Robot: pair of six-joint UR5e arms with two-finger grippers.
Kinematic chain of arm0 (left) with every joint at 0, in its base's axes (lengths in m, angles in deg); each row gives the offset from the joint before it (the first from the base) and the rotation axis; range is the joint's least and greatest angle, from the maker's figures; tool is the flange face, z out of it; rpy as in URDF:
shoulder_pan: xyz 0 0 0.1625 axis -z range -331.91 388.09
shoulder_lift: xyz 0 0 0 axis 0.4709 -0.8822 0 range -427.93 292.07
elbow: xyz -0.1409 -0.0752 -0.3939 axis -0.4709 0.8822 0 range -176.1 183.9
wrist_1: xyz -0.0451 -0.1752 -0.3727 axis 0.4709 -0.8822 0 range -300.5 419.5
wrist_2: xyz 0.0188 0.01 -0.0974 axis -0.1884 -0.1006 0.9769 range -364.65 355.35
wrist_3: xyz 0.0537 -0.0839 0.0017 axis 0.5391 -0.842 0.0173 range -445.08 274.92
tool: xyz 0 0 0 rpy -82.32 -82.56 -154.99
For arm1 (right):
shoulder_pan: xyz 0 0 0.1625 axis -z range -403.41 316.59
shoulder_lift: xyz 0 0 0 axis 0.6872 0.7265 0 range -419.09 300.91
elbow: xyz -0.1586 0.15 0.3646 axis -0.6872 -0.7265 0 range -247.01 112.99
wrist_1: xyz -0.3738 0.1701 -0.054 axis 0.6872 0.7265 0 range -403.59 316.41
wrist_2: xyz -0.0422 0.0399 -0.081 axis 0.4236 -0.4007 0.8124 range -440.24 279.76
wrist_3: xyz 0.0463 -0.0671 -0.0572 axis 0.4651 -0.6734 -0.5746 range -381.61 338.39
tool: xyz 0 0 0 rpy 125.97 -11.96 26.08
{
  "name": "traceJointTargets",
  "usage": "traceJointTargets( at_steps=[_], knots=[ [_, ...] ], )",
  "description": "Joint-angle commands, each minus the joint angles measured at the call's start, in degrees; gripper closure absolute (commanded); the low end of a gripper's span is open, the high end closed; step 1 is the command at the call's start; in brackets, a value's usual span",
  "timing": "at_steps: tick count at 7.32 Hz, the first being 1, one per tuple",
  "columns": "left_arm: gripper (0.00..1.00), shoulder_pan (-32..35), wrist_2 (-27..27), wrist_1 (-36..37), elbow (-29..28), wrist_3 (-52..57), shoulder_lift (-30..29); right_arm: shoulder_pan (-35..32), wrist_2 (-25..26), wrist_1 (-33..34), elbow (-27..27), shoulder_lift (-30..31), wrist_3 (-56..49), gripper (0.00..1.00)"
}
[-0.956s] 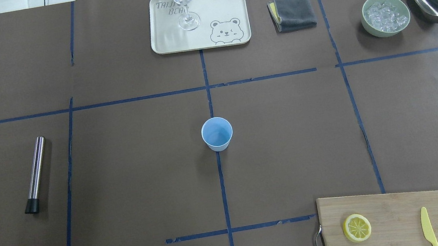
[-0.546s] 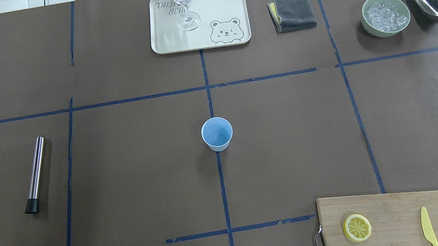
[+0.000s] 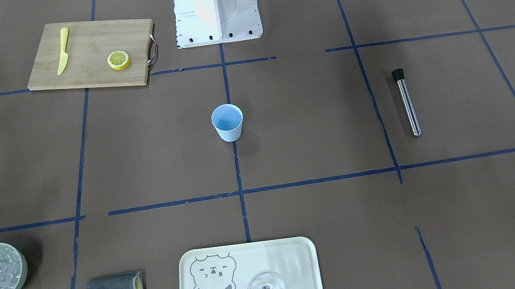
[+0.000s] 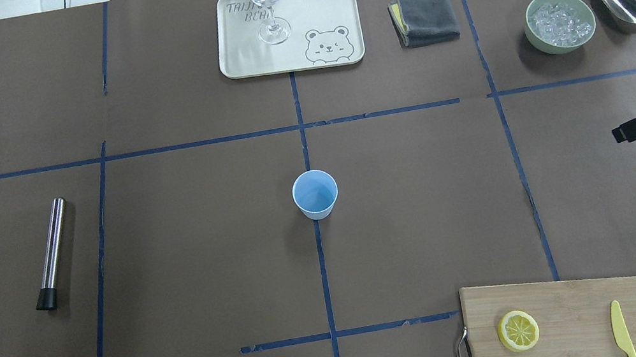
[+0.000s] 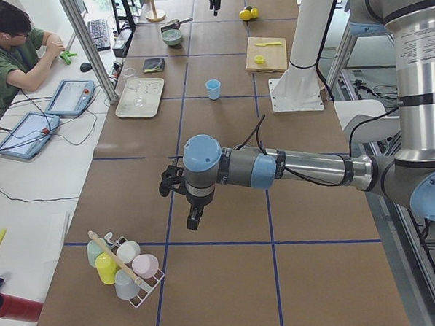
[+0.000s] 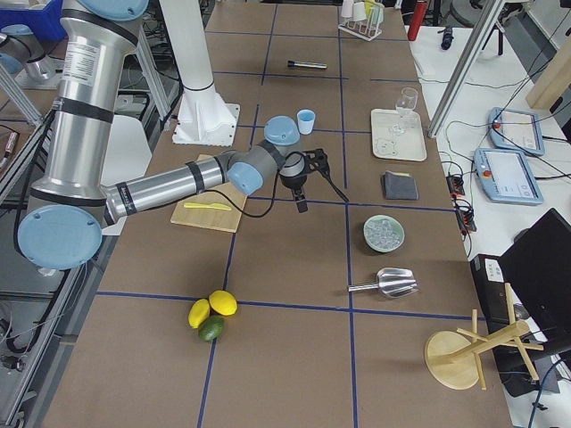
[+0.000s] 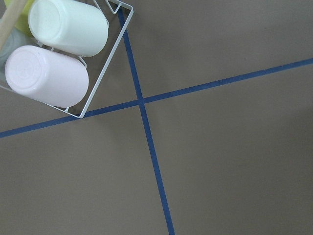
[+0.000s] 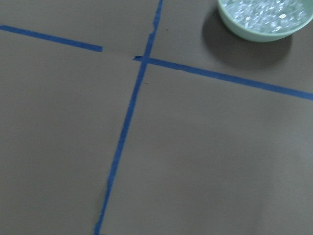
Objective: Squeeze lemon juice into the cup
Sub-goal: 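Reach the right gripper down to the lemon slice on the cutting board and grasp it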
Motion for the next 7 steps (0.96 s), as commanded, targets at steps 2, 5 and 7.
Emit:
traceJointTargets(
  at_steps=[2,5,7],
  knots=[
    [0.0,-0.44,0.3,-0.13,0.08,2.31,-0.25,23.63,19.51,0.03,5.32,0.5,24.76,0.0],
    [0.0,-0.88,0.56,-0.83,0.6,3.46,-0.51,40.89,32.92,0.03,5.76,0.42,39.21,0.0],
    [0.0,-1.15,0.47,-1.54,0.61,3.46,-0.6,49.0,39.98,0.03,5.68,0.07,42.84,0.0]
  ],
)
